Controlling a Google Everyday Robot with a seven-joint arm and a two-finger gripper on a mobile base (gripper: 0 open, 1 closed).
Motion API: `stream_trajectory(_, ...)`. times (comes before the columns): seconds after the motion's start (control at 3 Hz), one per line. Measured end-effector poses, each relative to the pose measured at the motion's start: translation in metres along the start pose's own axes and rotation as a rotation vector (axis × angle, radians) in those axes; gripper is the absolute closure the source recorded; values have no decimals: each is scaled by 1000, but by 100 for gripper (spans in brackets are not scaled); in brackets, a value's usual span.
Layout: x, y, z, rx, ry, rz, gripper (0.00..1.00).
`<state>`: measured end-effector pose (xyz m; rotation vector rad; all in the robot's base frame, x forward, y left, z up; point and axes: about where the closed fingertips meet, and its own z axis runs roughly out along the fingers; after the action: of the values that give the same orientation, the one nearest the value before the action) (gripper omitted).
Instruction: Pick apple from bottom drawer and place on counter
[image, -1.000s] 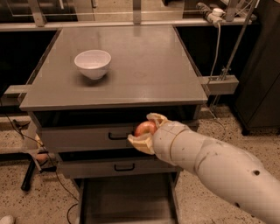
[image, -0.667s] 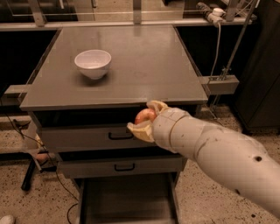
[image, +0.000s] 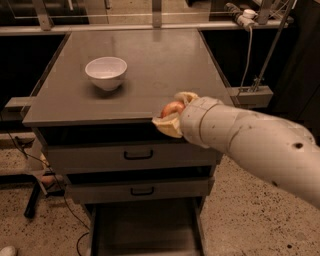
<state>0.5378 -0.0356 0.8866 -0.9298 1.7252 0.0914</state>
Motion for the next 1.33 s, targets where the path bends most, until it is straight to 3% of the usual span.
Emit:
stream_trajectory(0.33, -8, -29, 11, 16, 10, -2, 100)
stream_trajectory(0.67, -23, -83, 45, 35, 37, -13, 100)
stream_trajectory(1.0, -27, -82, 46, 35, 34, -19, 100)
stream_trajectory(1.33, -28, -77, 51, 2, 24, 28, 100)
